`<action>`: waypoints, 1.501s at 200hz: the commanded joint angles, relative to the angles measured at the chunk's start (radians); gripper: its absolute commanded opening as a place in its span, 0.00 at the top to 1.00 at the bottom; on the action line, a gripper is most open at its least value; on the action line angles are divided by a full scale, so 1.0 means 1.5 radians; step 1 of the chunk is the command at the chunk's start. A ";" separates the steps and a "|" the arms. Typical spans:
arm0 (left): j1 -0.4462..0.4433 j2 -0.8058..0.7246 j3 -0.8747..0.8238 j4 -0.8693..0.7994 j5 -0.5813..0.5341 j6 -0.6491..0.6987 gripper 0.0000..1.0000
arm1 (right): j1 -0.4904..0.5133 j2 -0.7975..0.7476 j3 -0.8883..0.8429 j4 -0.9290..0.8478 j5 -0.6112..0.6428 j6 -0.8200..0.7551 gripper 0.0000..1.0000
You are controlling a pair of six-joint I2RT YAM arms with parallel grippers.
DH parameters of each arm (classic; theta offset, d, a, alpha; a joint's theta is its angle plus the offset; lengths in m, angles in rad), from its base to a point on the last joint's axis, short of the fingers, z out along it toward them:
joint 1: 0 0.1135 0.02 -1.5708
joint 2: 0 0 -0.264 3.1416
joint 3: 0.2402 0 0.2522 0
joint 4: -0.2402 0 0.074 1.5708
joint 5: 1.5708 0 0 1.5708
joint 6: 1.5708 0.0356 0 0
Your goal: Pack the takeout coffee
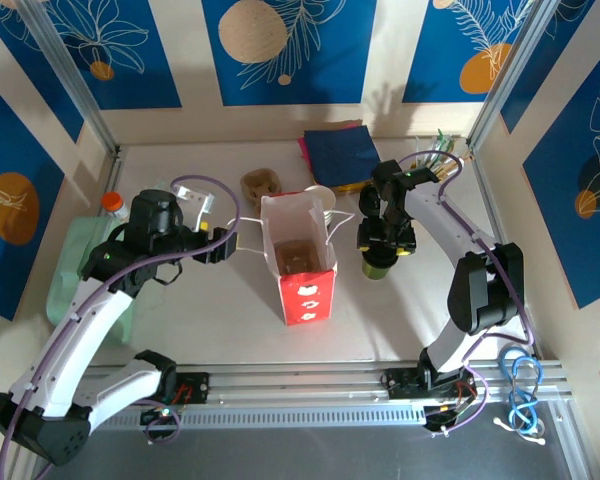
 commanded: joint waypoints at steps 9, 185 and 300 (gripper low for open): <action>0.013 0.002 -0.007 0.010 0.019 0.000 0.22 | 0.010 0.008 0.014 -0.024 0.000 -0.008 0.20; 0.034 0.016 -0.009 0.011 0.039 -0.010 0.22 | 0.027 0.057 -0.031 0.028 -0.021 -0.024 0.22; 0.057 0.016 -0.016 0.023 0.055 -0.022 0.23 | 0.045 0.055 0.026 -0.039 -0.008 -0.005 0.29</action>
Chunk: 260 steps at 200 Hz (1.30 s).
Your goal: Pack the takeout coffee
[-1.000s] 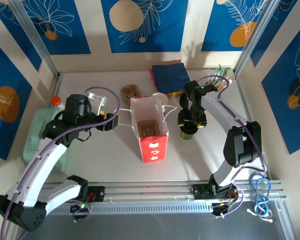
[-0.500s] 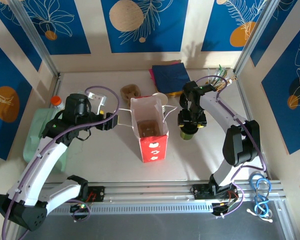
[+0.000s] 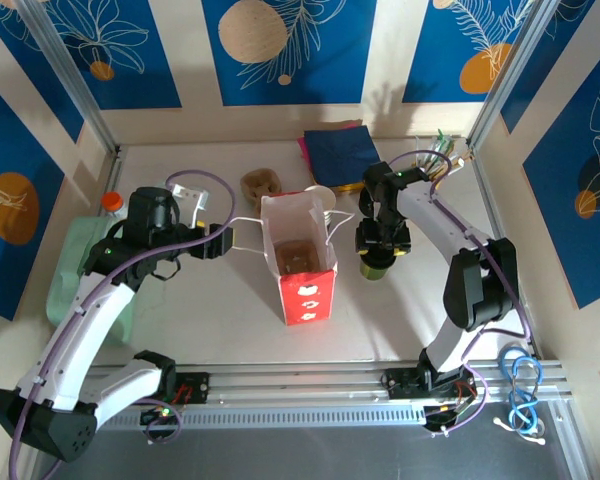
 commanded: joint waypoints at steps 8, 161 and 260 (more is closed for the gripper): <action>0.010 0.000 -0.006 0.015 0.020 -0.008 0.23 | 0.016 0.022 0.024 -0.038 -0.033 0.016 0.30; 0.004 -0.007 -0.005 0.014 0.080 -0.050 0.27 | 0.131 -0.051 0.325 -0.269 0.078 0.083 0.34; -0.021 -0.063 -0.032 -0.005 0.080 -0.042 0.30 | 0.165 0.004 0.561 -0.362 0.147 0.106 0.34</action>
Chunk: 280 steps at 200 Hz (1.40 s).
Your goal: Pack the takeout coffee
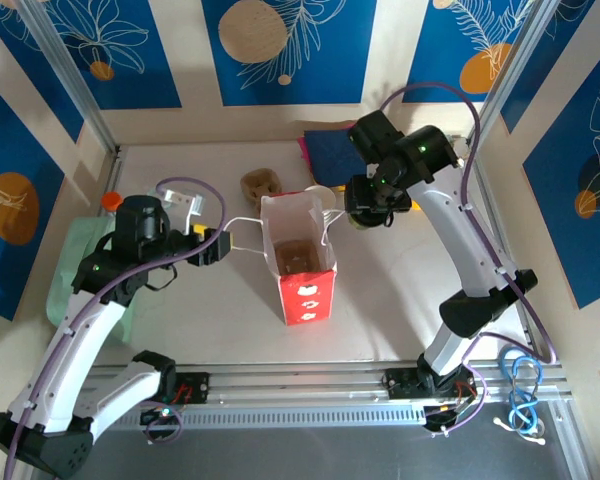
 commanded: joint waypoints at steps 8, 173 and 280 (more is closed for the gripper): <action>-0.019 0.002 -0.013 -0.014 0.024 -0.005 0.30 | 0.016 0.017 0.080 -0.101 0.020 0.016 0.34; -0.125 0.046 -0.033 0.013 -0.047 -0.010 0.32 | 0.160 0.069 0.289 -0.101 -0.087 0.065 0.38; -0.126 0.047 -0.039 0.026 -0.055 -0.014 0.32 | 0.242 0.050 0.151 -0.102 -0.082 0.136 0.39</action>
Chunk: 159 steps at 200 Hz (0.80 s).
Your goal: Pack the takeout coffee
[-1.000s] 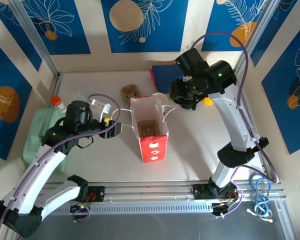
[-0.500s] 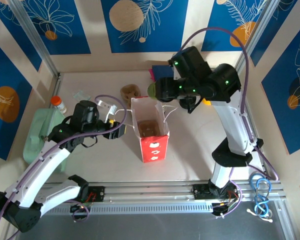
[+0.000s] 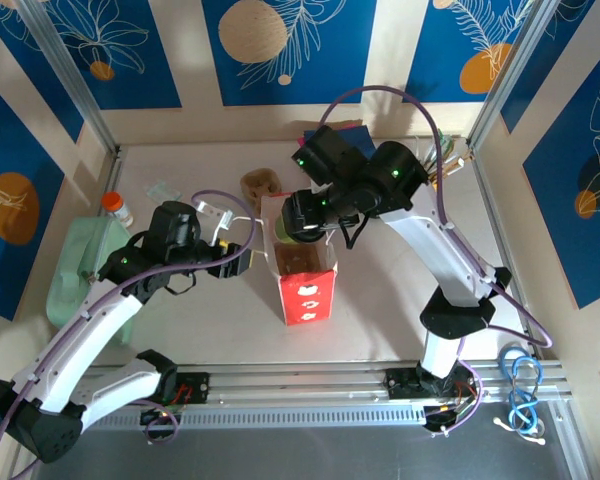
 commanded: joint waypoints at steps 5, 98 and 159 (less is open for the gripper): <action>-0.006 0.000 -0.006 0.018 -0.009 -0.012 0.32 | 0.008 -0.014 -0.017 -0.102 -0.009 0.030 0.40; -0.007 -0.017 -0.022 0.040 0.040 -0.014 0.32 | 0.030 0.028 -0.087 -0.102 -0.001 0.046 0.42; -0.038 -0.054 -0.046 0.035 0.034 0.006 0.33 | 0.045 0.050 -0.124 -0.101 -0.025 0.047 0.41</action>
